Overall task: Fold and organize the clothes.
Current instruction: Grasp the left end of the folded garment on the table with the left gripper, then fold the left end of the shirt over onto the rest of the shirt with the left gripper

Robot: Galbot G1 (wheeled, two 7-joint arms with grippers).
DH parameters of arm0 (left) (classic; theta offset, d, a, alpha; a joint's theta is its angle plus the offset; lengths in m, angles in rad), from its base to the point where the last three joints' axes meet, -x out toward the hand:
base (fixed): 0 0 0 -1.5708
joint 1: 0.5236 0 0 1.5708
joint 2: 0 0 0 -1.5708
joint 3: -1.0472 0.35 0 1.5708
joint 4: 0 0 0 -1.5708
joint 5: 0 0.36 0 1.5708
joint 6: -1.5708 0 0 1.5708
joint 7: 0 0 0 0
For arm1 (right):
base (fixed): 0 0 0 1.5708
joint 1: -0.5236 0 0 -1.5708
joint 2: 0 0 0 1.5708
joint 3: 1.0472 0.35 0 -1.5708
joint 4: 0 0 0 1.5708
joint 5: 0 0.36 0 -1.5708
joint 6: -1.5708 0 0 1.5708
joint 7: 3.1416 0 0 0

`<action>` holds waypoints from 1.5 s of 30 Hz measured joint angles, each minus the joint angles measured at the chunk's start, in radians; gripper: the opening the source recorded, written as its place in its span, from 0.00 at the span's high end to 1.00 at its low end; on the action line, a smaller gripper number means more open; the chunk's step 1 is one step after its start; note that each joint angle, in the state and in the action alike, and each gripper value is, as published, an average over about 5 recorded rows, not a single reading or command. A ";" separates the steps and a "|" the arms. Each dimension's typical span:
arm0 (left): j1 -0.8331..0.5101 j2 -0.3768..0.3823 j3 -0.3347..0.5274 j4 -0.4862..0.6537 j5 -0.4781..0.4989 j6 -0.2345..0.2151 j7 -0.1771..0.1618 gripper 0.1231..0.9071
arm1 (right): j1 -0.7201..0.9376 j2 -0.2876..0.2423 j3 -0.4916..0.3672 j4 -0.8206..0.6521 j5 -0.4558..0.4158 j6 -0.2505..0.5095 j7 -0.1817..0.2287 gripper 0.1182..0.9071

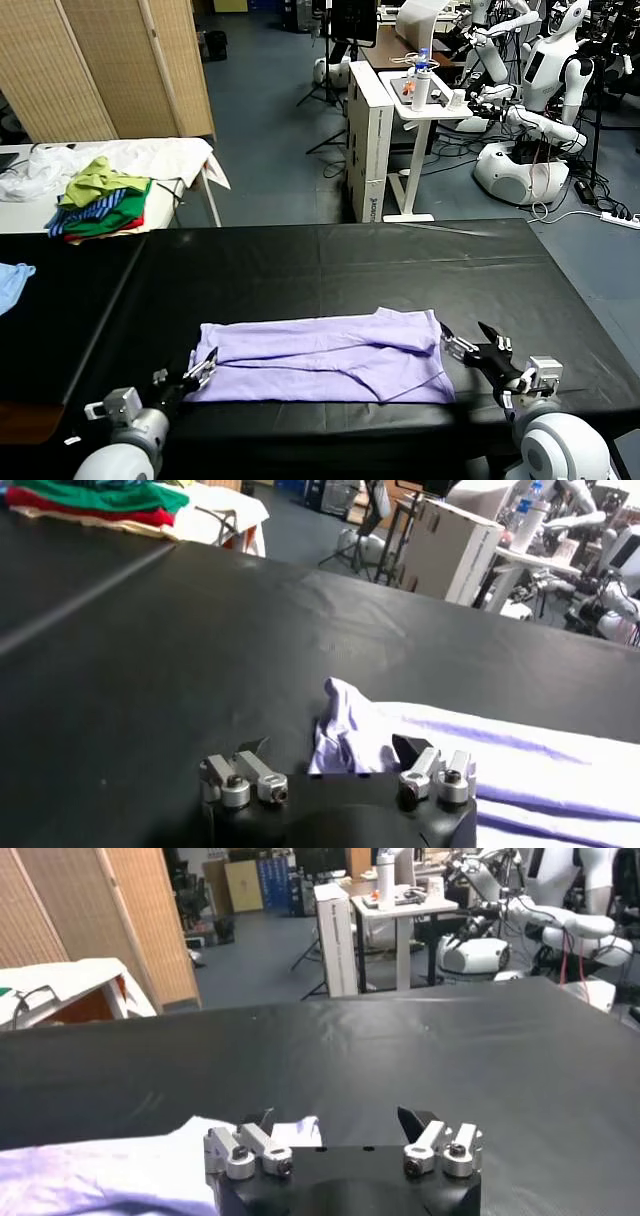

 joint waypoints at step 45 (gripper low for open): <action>0.063 0.237 -0.174 0.041 0.377 -0.122 0.035 0.92 | -0.001 0.029 -0.042 0.009 -0.048 0.014 -0.002 0.00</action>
